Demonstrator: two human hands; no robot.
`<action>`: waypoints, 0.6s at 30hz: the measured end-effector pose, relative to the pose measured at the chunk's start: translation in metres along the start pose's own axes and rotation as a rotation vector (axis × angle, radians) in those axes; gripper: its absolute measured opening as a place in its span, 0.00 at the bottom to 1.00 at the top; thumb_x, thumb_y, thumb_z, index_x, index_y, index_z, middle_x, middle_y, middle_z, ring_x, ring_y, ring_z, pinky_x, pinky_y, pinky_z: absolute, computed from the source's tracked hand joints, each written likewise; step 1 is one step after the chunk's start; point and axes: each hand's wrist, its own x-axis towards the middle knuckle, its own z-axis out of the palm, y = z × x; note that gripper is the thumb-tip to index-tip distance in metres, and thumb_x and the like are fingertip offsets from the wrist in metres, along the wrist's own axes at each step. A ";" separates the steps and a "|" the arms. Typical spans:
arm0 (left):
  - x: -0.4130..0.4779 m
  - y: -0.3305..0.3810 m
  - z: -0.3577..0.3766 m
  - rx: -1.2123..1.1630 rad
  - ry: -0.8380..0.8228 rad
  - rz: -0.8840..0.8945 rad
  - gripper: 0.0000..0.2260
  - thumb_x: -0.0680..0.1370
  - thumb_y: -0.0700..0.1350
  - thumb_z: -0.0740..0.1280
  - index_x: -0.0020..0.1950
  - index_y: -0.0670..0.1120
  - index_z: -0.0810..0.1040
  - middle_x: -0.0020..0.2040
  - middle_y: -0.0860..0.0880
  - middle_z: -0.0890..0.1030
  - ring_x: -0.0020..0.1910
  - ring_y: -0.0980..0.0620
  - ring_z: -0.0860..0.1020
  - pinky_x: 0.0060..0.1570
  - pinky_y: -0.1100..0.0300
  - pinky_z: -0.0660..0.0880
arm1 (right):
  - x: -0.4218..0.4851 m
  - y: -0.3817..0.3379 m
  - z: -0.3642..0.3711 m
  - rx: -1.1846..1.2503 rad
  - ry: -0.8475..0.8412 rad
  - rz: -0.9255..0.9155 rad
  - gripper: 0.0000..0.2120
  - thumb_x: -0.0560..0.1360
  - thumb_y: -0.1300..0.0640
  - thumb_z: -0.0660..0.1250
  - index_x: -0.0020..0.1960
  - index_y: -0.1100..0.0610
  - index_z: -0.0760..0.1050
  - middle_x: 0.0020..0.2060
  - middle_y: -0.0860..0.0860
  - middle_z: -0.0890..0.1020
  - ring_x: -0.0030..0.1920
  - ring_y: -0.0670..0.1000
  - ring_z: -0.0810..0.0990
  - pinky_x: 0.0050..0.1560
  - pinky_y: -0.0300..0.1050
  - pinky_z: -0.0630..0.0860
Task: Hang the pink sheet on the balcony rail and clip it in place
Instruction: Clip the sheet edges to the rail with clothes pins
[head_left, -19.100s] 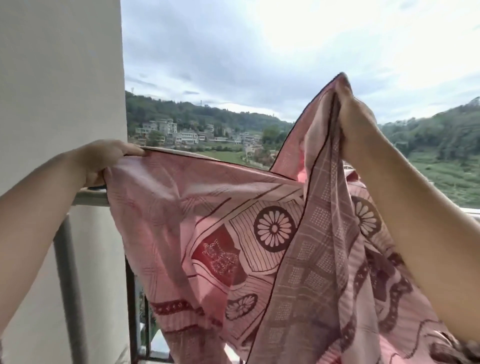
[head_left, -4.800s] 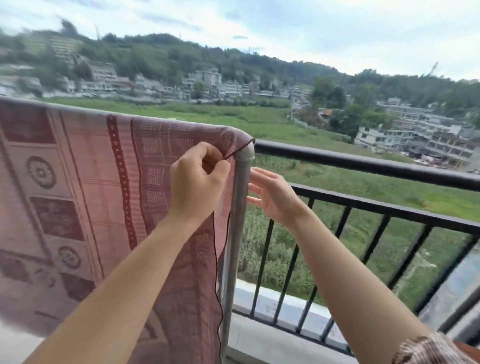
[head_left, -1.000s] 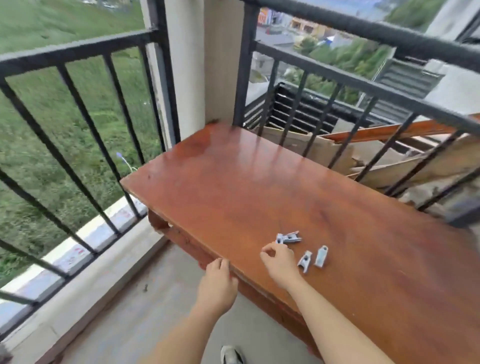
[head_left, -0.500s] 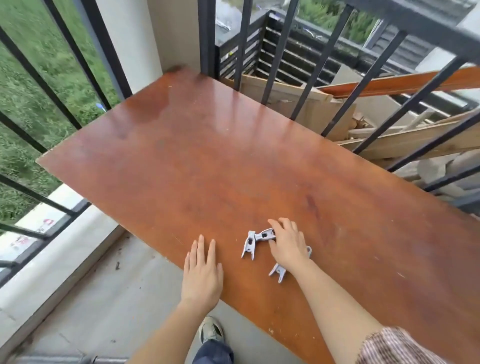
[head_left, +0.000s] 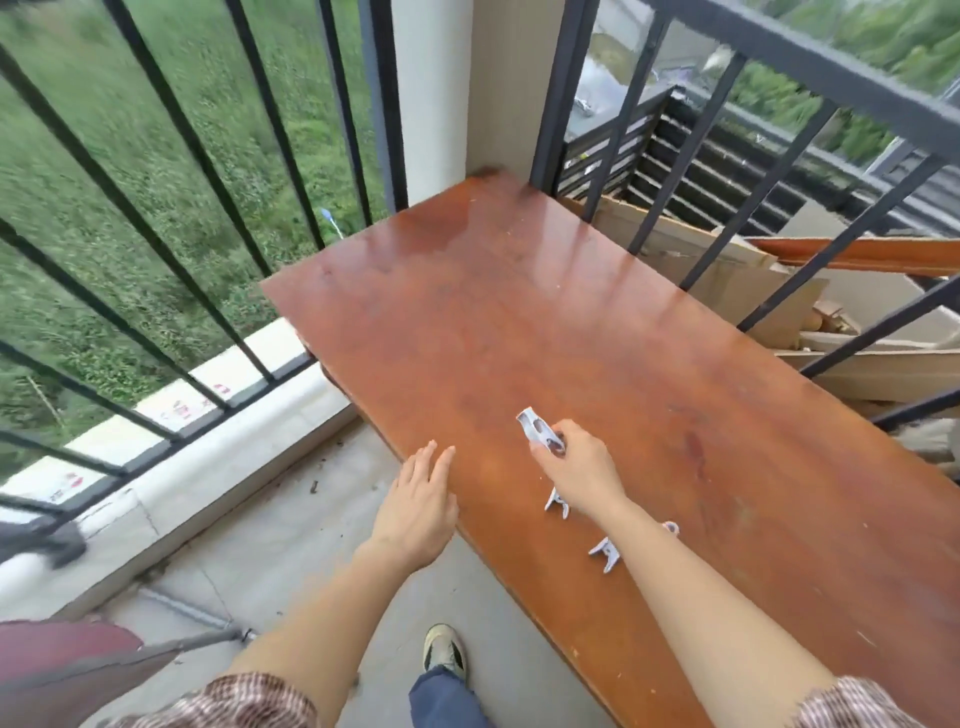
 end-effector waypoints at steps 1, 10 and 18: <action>-0.011 -0.010 -0.012 0.010 0.034 -0.012 0.26 0.80 0.44 0.54 0.78 0.46 0.51 0.78 0.44 0.52 0.76 0.45 0.51 0.73 0.51 0.56 | -0.003 -0.021 0.007 0.010 -0.032 -0.051 0.10 0.76 0.47 0.63 0.45 0.53 0.70 0.37 0.48 0.77 0.40 0.54 0.76 0.37 0.47 0.67; -0.144 -0.113 -0.154 0.361 0.411 -0.081 0.22 0.65 0.39 0.65 0.59 0.42 0.77 0.69 0.34 0.69 0.67 0.36 0.69 0.68 0.48 0.66 | -0.066 -0.204 0.104 0.130 -0.240 -0.505 0.12 0.75 0.46 0.66 0.41 0.55 0.75 0.34 0.51 0.81 0.39 0.56 0.81 0.42 0.51 0.77; -0.314 -0.165 -0.290 1.061 0.425 0.031 0.10 0.70 0.44 0.67 0.50 0.44 0.81 0.64 0.41 0.77 0.70 0.41 0.69 0.72 0.42 0.55 | -0.156 -0.333 0.169 0.247 -0.439 -0.805 0.10 0.75 0.46 0.67 0.46 0.52 0.73 0.34 0.50 0.79 0.39 0.55 0.80 0.42 0.53 0.77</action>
